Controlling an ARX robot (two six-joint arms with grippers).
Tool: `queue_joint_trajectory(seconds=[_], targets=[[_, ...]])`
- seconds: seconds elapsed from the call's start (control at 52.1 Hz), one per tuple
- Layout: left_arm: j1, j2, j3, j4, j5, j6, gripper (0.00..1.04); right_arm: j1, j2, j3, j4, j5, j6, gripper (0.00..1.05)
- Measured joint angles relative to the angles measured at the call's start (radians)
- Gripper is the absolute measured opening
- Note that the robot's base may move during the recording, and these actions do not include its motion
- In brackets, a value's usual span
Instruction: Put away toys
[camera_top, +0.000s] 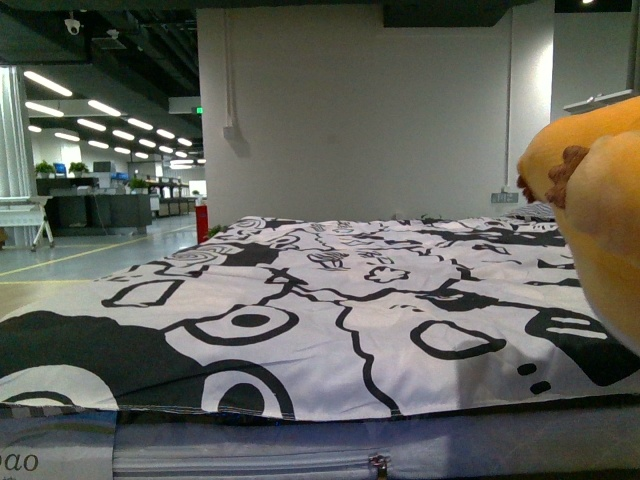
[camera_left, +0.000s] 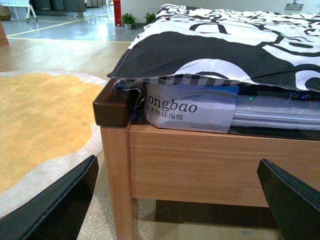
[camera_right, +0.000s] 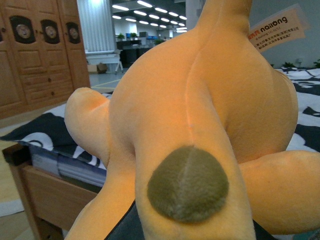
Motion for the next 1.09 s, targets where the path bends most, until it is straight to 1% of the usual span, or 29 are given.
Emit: queue_joint_trajectory(seconds=[0.115, 0.173, 0.23, 0.269, 0.365, 0.557, 1.094], targets=[[0.000, 0.000, 0.000, 0.000, 0.000, 0.000, 0.99, 0.072, -0.084, -0.040, -0.066, 0.030, -0.011, 0.17], [0.000, 0.000, 0.000, 0.000, 0.000, 0.000, 0.99, 0.119, -0.134, -0.061, -0.112, 0.054, -0.023, 0.17], [0.000, 0.000, 0.000, 0.000, 0.000, 0.000, 0.99, 0.185, -0.193, -0.085, -0.165, 0.087, -0.047, 0.17], [0.000, 0.000, 0.000, 0.000, 0.000, 0.000, 0.99, 0.219, -0.216, -0.095, -0.180, 0.106, -0.058, 0.17], [0.000, 0.000, 0.000, 0.000, 0.000, 0.000, 0.99, 0.271, -0.243, -0.109, -0.191, 0.146, -0.082, 0.17], [0.000, 0.000, 0.000, 0.000, 0.000, 0.000, 0.99, 0.288, -0.253, -0.121, -0.191, 0.164, -0.099, 0.17], [0.000, 0.000, 0.000, 0.000, -0.003, 0.000, 0.99, 0.292, -0.253, -0.121, -0.191, 0.161, -0.108, 0.17]])
